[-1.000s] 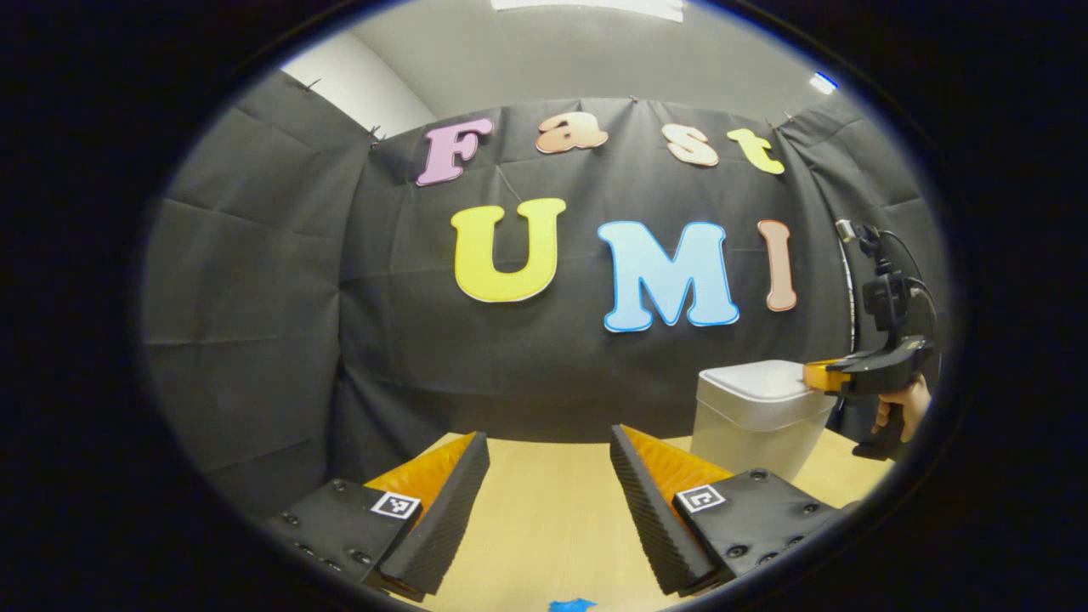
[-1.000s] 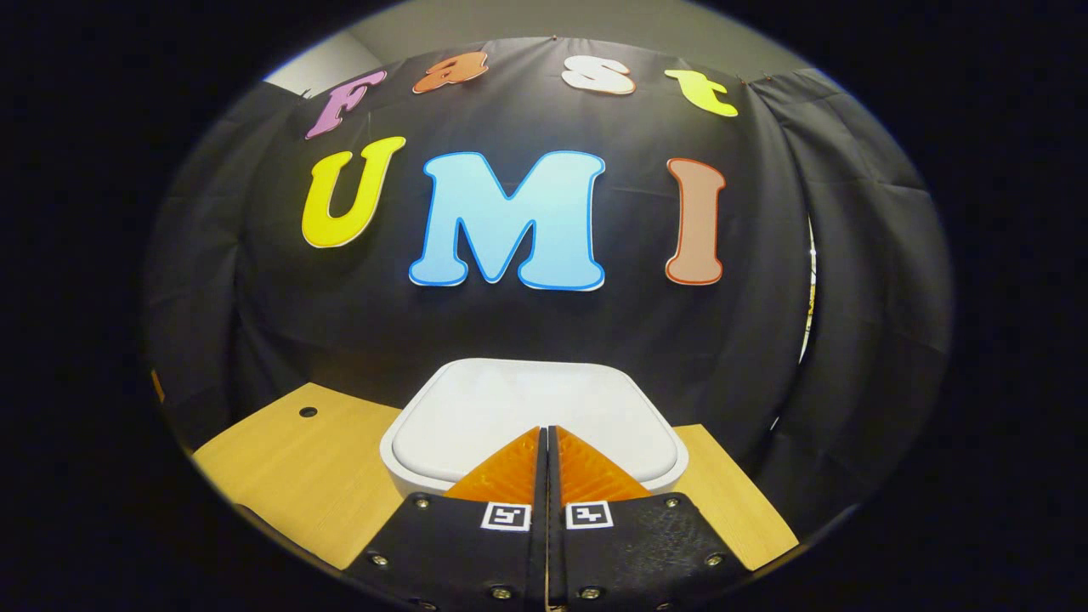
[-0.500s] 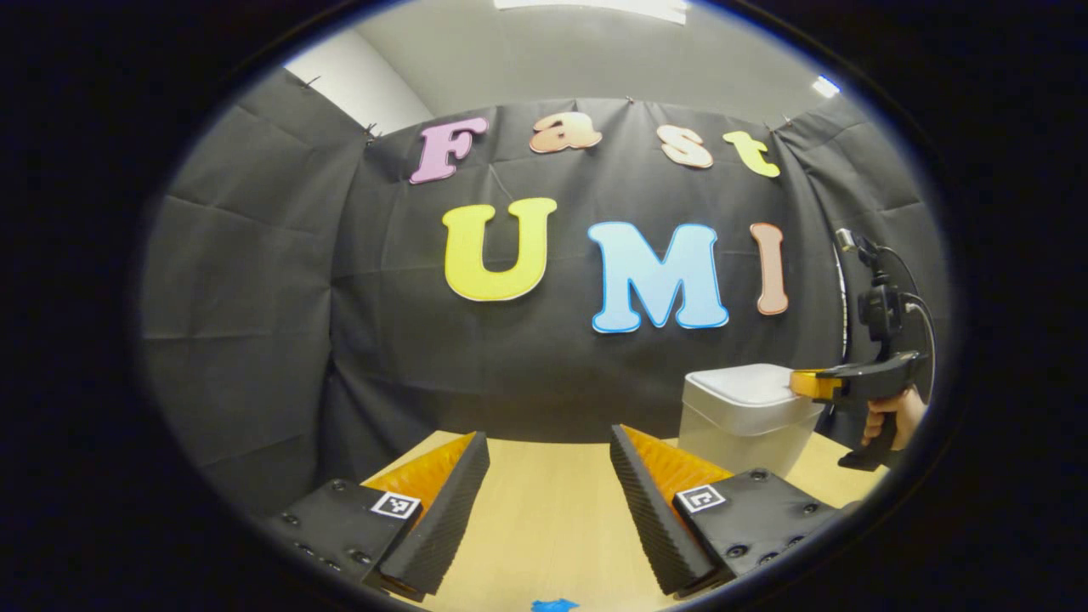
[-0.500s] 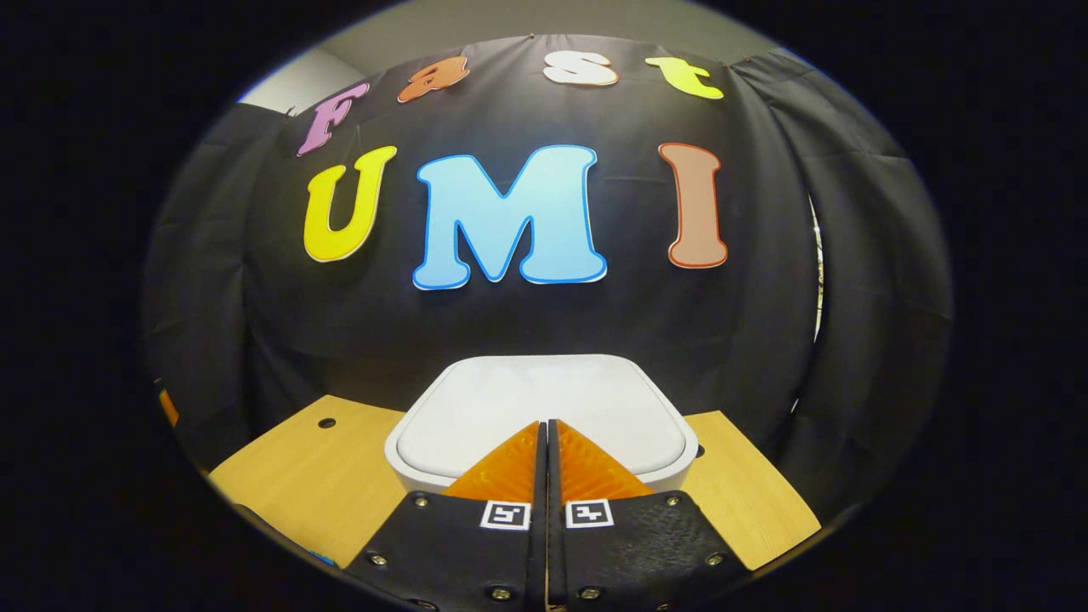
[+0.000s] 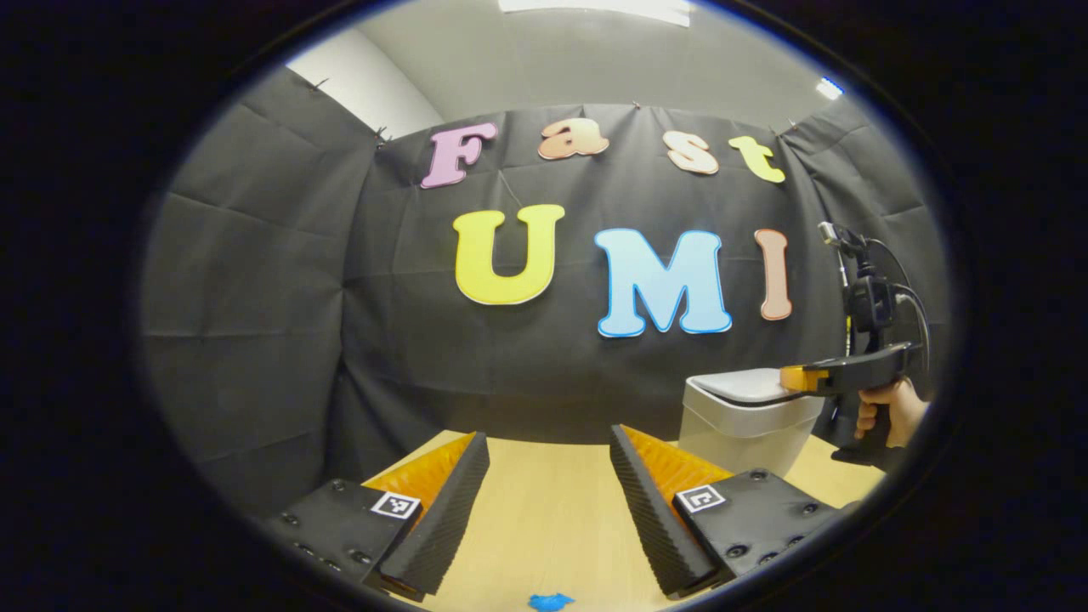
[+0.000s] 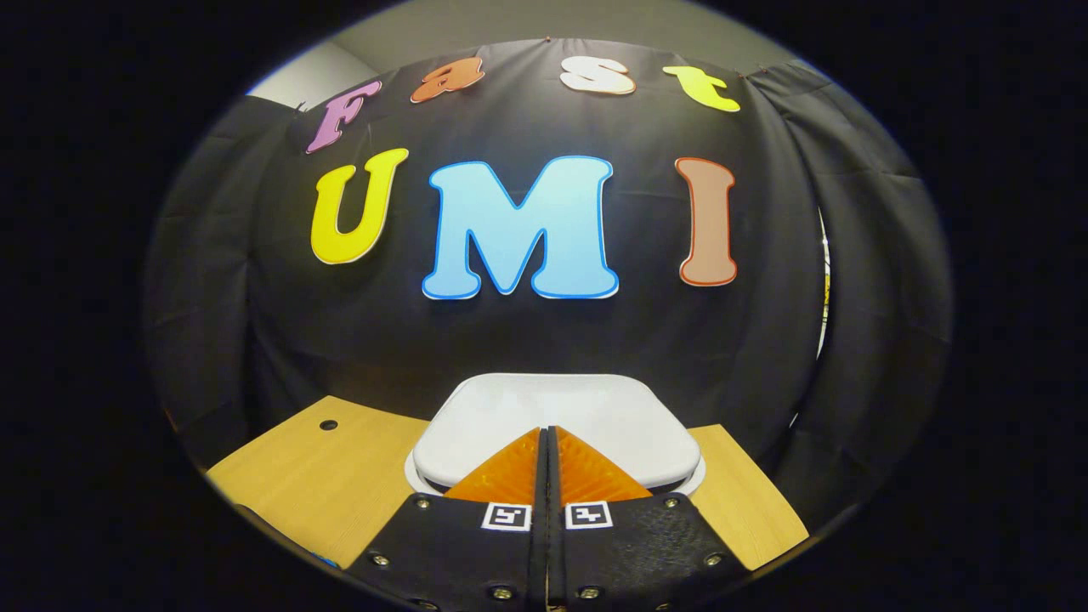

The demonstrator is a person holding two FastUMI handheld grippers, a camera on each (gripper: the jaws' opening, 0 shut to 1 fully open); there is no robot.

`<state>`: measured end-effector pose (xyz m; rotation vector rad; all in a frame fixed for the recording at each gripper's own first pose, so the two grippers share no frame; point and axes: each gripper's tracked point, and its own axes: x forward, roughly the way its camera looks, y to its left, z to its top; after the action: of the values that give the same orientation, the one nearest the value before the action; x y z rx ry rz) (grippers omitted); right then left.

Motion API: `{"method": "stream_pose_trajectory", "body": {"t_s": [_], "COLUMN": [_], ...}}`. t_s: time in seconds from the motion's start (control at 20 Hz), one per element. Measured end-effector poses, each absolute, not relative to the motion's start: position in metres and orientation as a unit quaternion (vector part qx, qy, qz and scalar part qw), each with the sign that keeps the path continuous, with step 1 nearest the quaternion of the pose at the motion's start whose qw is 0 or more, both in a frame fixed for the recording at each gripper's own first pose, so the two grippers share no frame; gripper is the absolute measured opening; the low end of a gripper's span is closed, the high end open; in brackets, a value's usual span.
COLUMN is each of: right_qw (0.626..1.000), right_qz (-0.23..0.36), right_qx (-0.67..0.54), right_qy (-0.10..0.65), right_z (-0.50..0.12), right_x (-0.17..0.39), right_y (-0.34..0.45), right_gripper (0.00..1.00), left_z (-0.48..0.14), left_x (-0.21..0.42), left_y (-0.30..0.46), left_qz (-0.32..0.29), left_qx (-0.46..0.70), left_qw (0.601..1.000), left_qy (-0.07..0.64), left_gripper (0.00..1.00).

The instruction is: Press the lid of the desktop garbage bin to open it, pick up the crumpled paper on the desktop and throw it into the bin, then pick up the pop can on the desktop and drop it into the bin, and finally close the garbage bin lid.

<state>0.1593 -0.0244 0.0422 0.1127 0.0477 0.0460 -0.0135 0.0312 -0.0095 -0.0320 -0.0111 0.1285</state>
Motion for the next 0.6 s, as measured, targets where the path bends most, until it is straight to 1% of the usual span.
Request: {"method": "stream_pose_trajectory", "body": {"t_s": [0.15, 0.2, 0.3, 0.4, 0.5, 0.55, 0.6], "right_qw": [0.998, 0.999, 0.998, 0.998, 0.998, 0.998, 0.998], "right_qz": [0.023, 0.022, 0.020, 0.016, 0.010, 0.011, 0.010], "right_qx": [0.052, 0.050, 0.051, 0.052, 0.045, 0.042, 0.041], "right_qy": [0.005, -0.001, -0.015, -0.028, -0.040, -0.047, -0.051], "right_z": [0.057, 0.063, 0.073, 0.080, 0.086, 0.090, 0.091], "right_x": [0.160, 0.160, 0.158, 0.156, 0.151, 0.150, 0.149], "right_y": [-0.026, -0.028, -0.028, -0.028, -0.029, -0.028, -0.028], "right_gripper": [0.00, 0.00, 0.00, 0.00, 0.00, 0.00, 0.00], "left_z": [-0.008, -0.009, -0.008, -0.012, -0.016, -0.015, -0.016], "left_x": [-0.017, -0.018, -0.018, -0.017, -0.016, -0.015, -0.014], "left_y": [0.039, 0.042, 0.046, 0.047, 0.048, 0.047, 0.046], "left_qz": [0.075, 0.079, 0.084, 0.086, 0.086, 0.083, 0.082], "left_qx": [-0.019, -0.019, -0.020, -0.027, -0.032, -0.035, -0.036], "left_qw": [0.997, 0.997, 0.996, 0.996, 0.996, 0.996, 0.996], "left_qy": [-0.005, -0.005, -0.006, -0.001, 0.002, 0.002, 0.003], "left_gripper": [0.94, 0.97, 0.97, 0.90, 0.97, 0.97, 0.94]}}
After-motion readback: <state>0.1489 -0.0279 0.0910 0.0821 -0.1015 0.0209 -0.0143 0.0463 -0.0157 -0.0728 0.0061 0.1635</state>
